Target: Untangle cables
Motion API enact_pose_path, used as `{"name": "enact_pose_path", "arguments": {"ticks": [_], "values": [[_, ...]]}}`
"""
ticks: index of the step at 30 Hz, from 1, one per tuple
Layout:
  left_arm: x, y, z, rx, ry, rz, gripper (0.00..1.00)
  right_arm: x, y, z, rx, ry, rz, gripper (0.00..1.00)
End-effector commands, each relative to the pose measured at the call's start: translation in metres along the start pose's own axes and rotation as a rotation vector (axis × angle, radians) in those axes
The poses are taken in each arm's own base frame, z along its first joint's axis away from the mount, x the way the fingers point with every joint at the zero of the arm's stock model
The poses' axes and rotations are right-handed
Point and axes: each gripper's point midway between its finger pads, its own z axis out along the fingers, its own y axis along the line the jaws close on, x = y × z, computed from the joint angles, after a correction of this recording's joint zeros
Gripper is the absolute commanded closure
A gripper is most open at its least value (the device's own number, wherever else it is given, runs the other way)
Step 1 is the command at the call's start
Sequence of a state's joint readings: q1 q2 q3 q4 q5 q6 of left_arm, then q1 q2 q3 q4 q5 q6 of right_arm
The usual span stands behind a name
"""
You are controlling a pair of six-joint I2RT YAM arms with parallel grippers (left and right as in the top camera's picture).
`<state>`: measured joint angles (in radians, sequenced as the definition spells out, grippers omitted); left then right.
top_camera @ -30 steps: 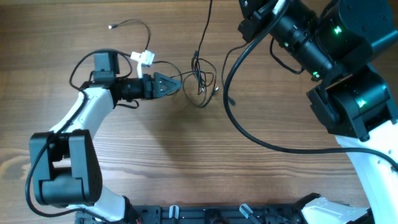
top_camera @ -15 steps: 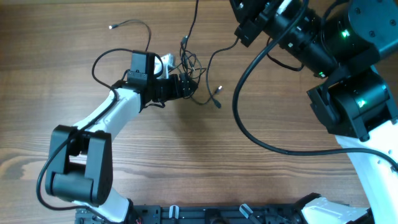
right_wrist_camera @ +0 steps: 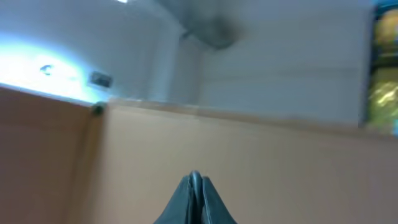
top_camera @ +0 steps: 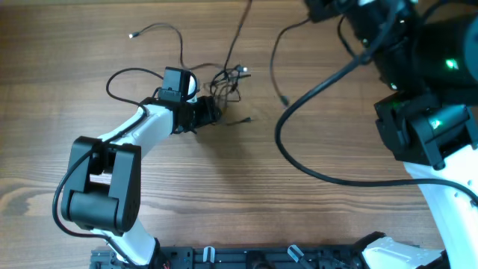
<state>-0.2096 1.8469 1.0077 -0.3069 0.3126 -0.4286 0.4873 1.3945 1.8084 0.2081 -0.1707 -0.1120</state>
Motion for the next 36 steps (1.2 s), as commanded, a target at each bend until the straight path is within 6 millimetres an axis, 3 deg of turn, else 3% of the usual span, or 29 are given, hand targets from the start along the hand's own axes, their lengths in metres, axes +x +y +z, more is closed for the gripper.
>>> {"name": "enact_pose_path", "arguments": {"ticks": [1, 4, 6, 7, 9, 10, 11, 13, 14, 18, 20, 22, 25, 26, 29, 31, 32, 33, 36], "values": [[0.028, 0.047, 0.022, -0.155, 0.073, -0.055, 0.31, -0.052, -0.034, -0.012, 0.196, -0.137, -0.123, 0.96], [0.028, 0.047, 0.022, -0.155, 0.073, -0.055, 0.31, -0.073, -0.051, -0.021, 0.304, -0.212, -0.151, 0.96], [0.028, 0.047, 0.022, -0.155, 0.072, -0.054, 0.29, -0.075, -0.061, -0.024, 0.367, -0.212, -0.182, 0.96], [0.028, 0.047, 0.022, -0.155, 0.072, -0.054, 0.27, -0.06, -0.066, -0.023, 0.397, -0.143, -0.19, 0.96], [0.028, 0.042, 0.022, -0.124, 0.079, -0.051, 0.19, -0.007, -0.076, -0.021, 0.444, 0.079, -0.2, 0.96], [0.025, 0.027, 0.018, -0.056, 0.077, -0.036, 0.18, 0.029, -0.081, -0.023, 0.469, 0.215, -0.207, 0.96], [0.016, 0.008, 0.008, 0.017, 0.055, -0.021, 0.17, 0.072, -0.08, -0.027, 0.459, 0.372, -0.219, 0.96], [-0.007, -0.019, -0.021, 0.09, -0.031, 0.019, 0.15, 0.129, -0.08, -0.039, 0.442, 0.563, -0.188, 0.96], [-0.023, -0.037, -0.047, 0.13, -0.109, 0.051, 0.13, 0.158, -0.088, -0.05, 0.47, 0.653, -0.135, 0.96], [-0.052, -0.07, -0.123, 0.223, -0.312, 0.115, 0.0, 0.195, -0.145, -0.076, 0.6, 0.72, -0.004, 0.96], [-0.054, -0.077, -0.139, 0.243, -0.349, 0.13, 0.0, 0.203, -0.181, -0.086, 0.656, 0.69, 0.068, 0.96], [-0.054, -0.079, -0.141, 0.245, -0.354, 0.133, 0.0, 0.212, -0.222, -0.104, 0.768, 0.648, 0.173, 0.96], [-0.05, -0.076, -0.138, 0.236, -0.335, 0.125, 0.0, 0.247, -0.292, -0.148, 0.92, 0.6, 0.419, 0.96], [-0.049, -0.075, -0.137, 0.234, -0.331, 0.123, 0.0, 0.258, -0.305, -0.16, 0.968, 0.593, 0.48, 0.96], [-0.048, -0.074, -0.137, 0.23, -0.325, 0.121, 0.0, 0.304, -0.348, -0.234, 1.22, 0.619, 0.7, 0.96], [-0.048, -0.074, -0.137, 0.23, -0.325, 0.121, 0.0, 0.334, -0.359, -0.297, 1.404, 0.701, 0.81, 0.96], [-0.048, -0.074, -0.137, 0.23, -0.325, 0.121, 0.0, 0.351, -0.355, -0.341, 1.524, 0.791, 0.875, 0.96], [-0.048, -0.074, -0.137, 0.23, -0.325, 0.121, 0.0, 0.361, -0.348, -0.367, 1.586, 0.858, 0.905, 0.96], [-0.048, -0.074, -0.137, 0.23, -0.325, 0.121, 0.0, 0.378, -0.328, -0.411, 1.686, 0.984, 0.953, 0.96]]}}
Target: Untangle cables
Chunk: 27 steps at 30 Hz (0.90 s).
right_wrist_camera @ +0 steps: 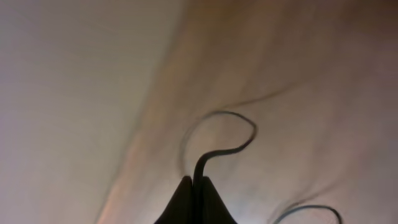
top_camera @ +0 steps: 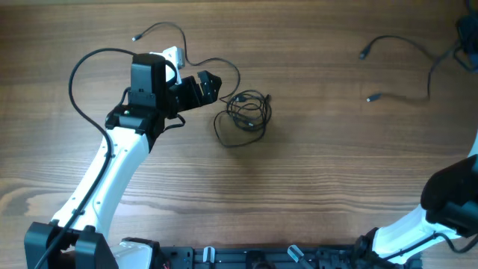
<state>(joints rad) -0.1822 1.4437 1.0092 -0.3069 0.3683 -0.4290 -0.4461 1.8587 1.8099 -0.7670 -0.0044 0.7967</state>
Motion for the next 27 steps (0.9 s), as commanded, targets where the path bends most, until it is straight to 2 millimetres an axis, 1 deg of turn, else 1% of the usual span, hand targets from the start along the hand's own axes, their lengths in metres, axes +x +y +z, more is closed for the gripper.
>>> {"name": "enact_pose_path", "arguments": {"ticks": [1, 2, 4, 5, 7, 8, 9, 12, 13, 14, 15, 16, 17, 19, 20, 21, 23, 25, 26, 27], "values": [[-0.002, -0.002, -0.001, 0.012, -0.001, 0.005, 0.0, 0.028, -0.047, 0.023, 0.151, 0.103, 0.057, 0.96], [-0.002, -0.002, -0.001, 0.012, -0.001, 0.005, 0.0, 0.034, -0.074, 0.026, 0.258, 0.094, 0.049, 0.96], [-0.002, -0.002, -0.001, 0.012, -0.001, 0.005, 0.0, 0.038, -0.112, 0.029, 0.413, 0.048, 0.024, 0.96], [-0.002, -0.002, -0.001, 0.012, -0.001, 0.005, 0.0, 0.042, -0.136, 0.03, 0.502, 0.027, 0.007, 0.95], [-0.002, -0.002, -0.001, 0.012, -0.001, 0.005, 0.0, 0.048, -0.16, 0.031, 0.583, 0.012, 0.005, 0.95], [-0.002, -0.002, -0.001, 0.012, -0.001, 0.005, 0.0, 0.049, -0.17, 0.031, 0.613, 0.004, 0.021, 0.93], [-0.002, -0.002, -0.001, 0.012, -0.001, 0.005, 0.0, 0.048, -0.182, 0.029, 0.647, -0.001, 0.027, 0.89], [-0.002, -0.002, -0.001, 0.012, -0.001, 0.005, 0.0, 0.043, -0.211, 0.02, 0.719, 0.013, 0.059, 0.87], [-0.002, -0.002, -0.001, 0.012, -0.001, 0.005, 0.0, 0.04, -0.22, 0.017, 0.736, 0.016, 0.076, 0.72], [-0.002, -0.002, -0.001, 0.012, -0.001, 0.005, 0.0, 0.036, -0.229, 0.014, 0.751, 0.019, 0.087, 0.25], [-0.002, -0.002, -0.001, 0.012, -0.001, 0.005, 0.0, 0.033, -0.234, 0.013, 0.758, 0.022, 0.088, 0.03], [-0.002, -0.002, -0.001, 0.012, -0.001, 0.005, 0.0, 0.032, -0.236, 0.013, 0.756, 0.027, 0.087, 0.0], [-0.002, -0.002, -0.001, 0.012, -0.001, 0.005, 0.0, 0.032, -0.236, 0.013, 0.751, 0.032, 0.088, 0.0], [-0.002, -0.002, -0.001, 0.012, -0.001, 0.005, 0.0, 0.044, -0.213, 0.03, 0.584, 0.173, -0.066, 0.0], [-0.002, -0.002, -0.001, 0.012, -0.001, 0.005, 0.0, 0.046, -0.2, 0.038, 0.5, 0.212, -0.133, 0.0], [-0.002, -0.002, -0.001, 0.012, -0.001, 0.005, 0.0, 0.046, -0.193, 0.041, 0.453, 0.226, -0.183, 0.01], [-0.002, -0.002, -0.001, 0.012, -0.001, 0.005, 0.0, 0.039, -0.18, 0.049, 0.376, 0.214, -0.284, 0.0], [-0.002, -0.002, -0.001, 0.012, -0.001, 0.005, 0.0, 0.026, -0.18, 0.051, 0.392, 0.158, -0.293, 0.0], [-0.002, -0.002, -0.001, 0.012, -0.001, 0.005, 0.0, 0.013, -0.185, 0.049, 0.442, 0.094, -0.298, 0.0], [-0.002, -0.002, -0.001, 0.012, -0.001, 0.005, 0.0, -0.007, -0.194, 0.044, 0.527, 0.003, -0.3, 0.0]]}}
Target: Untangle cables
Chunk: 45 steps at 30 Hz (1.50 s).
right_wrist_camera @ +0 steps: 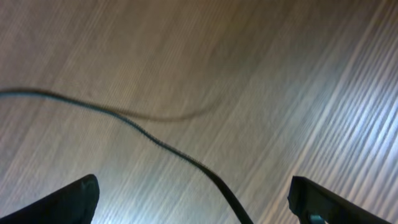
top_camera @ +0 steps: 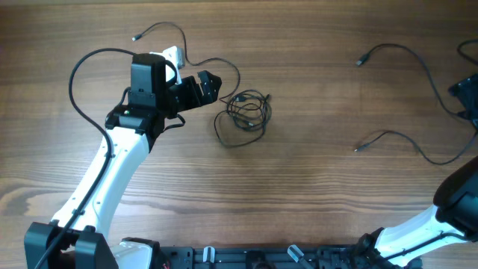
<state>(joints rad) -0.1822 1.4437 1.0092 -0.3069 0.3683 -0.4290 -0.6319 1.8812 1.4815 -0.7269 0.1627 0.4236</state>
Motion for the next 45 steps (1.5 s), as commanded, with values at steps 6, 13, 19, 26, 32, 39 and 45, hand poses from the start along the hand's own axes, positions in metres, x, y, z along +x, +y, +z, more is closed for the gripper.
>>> {"name": "enact_pose_path", "arguments": {"ticks": [6, 13, 19, 26, 32, 39, 45], "values": [[-0.002, -0.002, -0.001, 0.012, -0.001, 0.005, 0.0, -0.007, 0.078, -0.012, -0.435, -0.036, -0.268, 0.02], [-0.002, -0.002, -0.001, 0.012, -0.001, 0.005, 0.0, 0.099, 0.086, -0.025, -0.334, 0.316, -0.357, 0.96], [-0.002, -0.002, -0.001, 0.012, -0.001, 0.005, 0.0, 0.16, 0.066, -0.03, -0.162, 0.483, -0.43, 0.96], [-0.002, -0.002, -0.001, 0.012, -0.001, 0.005, 0.0, 0.216, 0.036, 0.012, -0.109, 0.531, -0.449, 0.96], [-0.002, -0.002, -0.001, 0.012, -0.001, 0.005, 0.0, 0.201, 0.037, 0.042, -0.082, 0.366, -0.434, 0.96], [-0.002, -0.002, -0.001, 0.012, -0.001, 0.005, 0.0, 0.174, 0.087, 0.022, -0.292, 0.306, -0.377, 0.96], [-0.002, -0.002, -0.001, 0.012, -0.001, 0.005, 0.0, 0.17, 0.065, -0.019, -0.184, 0.403, -0.392, 0.96]]}}
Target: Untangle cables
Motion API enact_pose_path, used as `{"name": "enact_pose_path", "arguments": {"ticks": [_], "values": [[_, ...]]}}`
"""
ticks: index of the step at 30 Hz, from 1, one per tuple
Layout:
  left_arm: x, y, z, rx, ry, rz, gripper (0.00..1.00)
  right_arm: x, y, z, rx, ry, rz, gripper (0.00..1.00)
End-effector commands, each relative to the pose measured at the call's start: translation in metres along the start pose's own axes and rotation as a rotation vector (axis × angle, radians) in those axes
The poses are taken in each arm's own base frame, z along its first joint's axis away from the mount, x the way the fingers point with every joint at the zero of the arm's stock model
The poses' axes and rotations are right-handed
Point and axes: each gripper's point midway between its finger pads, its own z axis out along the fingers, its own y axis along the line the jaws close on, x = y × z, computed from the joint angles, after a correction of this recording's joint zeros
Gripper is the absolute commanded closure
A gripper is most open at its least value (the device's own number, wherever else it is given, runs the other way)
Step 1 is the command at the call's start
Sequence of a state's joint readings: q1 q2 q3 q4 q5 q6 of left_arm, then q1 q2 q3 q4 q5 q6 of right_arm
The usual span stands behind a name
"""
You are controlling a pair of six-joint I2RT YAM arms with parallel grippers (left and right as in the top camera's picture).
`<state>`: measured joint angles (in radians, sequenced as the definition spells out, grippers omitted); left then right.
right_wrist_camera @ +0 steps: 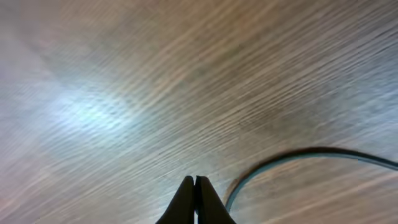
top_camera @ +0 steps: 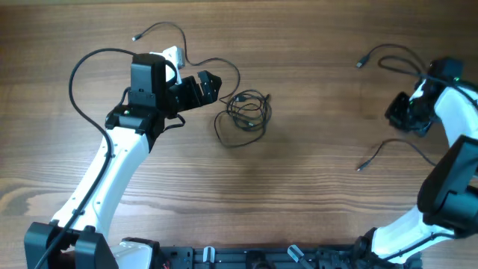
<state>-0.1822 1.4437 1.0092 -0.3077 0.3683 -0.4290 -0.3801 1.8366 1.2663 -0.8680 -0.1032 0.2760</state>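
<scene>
A small tangled coil of thin black cables (top_camera: 246,112) lies left of the table's middle. My left gripper (top_camera: 207,85) is just left of it, beside a white plug (top_camera: 172,54); its jaws are not readable from above. A separate black cable (top_camera: 403,143) lies loose at the right, one end at the top (top_camera: 361,62) and one lower down (top_camera: 360,168). My right gripper (top_camera: 402,113) hovers between those two runs. In the right wrist view the right gripper (right_wrist_camera: 195,180) is shut with nothing in it, and the cable (right_wrist_camera: 292,155) curves past on its right.
A thin lead with a small plug (top_camera: 136,35) trails off at the top left. The left arm's own thick cable (top_camera: 82,63) loops over the table on the left. The arm bases stand along the front edge (top_camera: 246,258).
My right gripper was open at the table's right edge over the loose cable; now it is shut and empty, further in. The cable's lower end lies a little lower. The left arm has not moved.
First my left gripper was at the tangle and my right gripper, shut, was raised high. Then one cable lay apart at the far right with the right gripper shut on it, and the left gripper was beside the white plug. Then the right gripper was open, now shut empty.
</scene>
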Motion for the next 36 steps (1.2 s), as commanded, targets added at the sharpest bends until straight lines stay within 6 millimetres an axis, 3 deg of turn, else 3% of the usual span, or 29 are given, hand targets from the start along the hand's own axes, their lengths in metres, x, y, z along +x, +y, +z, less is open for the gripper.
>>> {"name": "enact_pose_path", "arguments": {"ticks": [1, 5, 10, 13, 15, 17, 20, 26, 29, 32, 35, 36], "values": [[-0.002, -0.002, -0.001, 0.012, -0.002, 0.005, 0.0, 0.017, -0.011, 0.004, 0.056, 0.056, 0.015, 0.96], [-0.002, -0.002, -0.001, 0.012, -0.002, 0.005, 0.0, 0.059, -0.036, 0.038, 0.162, 0.229, 0.022, 0.96], [-0.002, -0.002, -0.001, 0.012, -0.002, 0.005, 0.0, 0.09, -0.042, 0.063, 0.226, 0.385, -0.029, 0.96], [-0.002, -0.002, -0.001, 0.012, -0.002, 0.005, 0.0, 0.056, -0.03, 0.092, 0.196, 0.236, -0.057, 0.96], [-0.002, -0.002, -0.001, 0.012, -0.002, 0.005, 0.0, 0.015, -0.014, 0.103, 0.129, 0.065, -0.065, 0.96], [-0.002, -0.002, -0.001, 0.012, -0.002, 0.005, 0.0, -0.035, -0.004, 0.102, 0.11, -0.143, -0.09, 0.96], [-0.002, -0.002, -0.001, 0.012, -0.002, 0.005, 0.0, -0.077, -0.006, 0.091, 0.16, -0.324, -0.119, 0.96], [-0.002, -0.002, -0.001, 0.012, -0.002, 0.005, 0.0, -0.11, -0.021, 0.077, 0.226, -0.45, -0.179, 0.96], [-0.002, -0.002, -0.001, 0.012, -0.002, 0.005, 0.0, -0.111, -0.028, 0.077, 0.21, -0.439, -0.176, 0.96], [-0.002, -0.002, -0.001, 0.012, -0.002, 0.005, 0.0, -0.101, 0.015, 0.08, -0.018, -0.399, -0.282, 0.96], [-0.002, -0.002, -0.001, 0.012, -0.002, 0.005, 0.0, -0.109, 0.05, 0.054, -0.118, -0.429, -0.322, 0.86], [-0.002, -0.002, -0.001, 0.012, -0.002, 0.005, 0.0, -0.114, 0.074, 0.031, -0.189, -0.469, -0.343, 0.82]]}}
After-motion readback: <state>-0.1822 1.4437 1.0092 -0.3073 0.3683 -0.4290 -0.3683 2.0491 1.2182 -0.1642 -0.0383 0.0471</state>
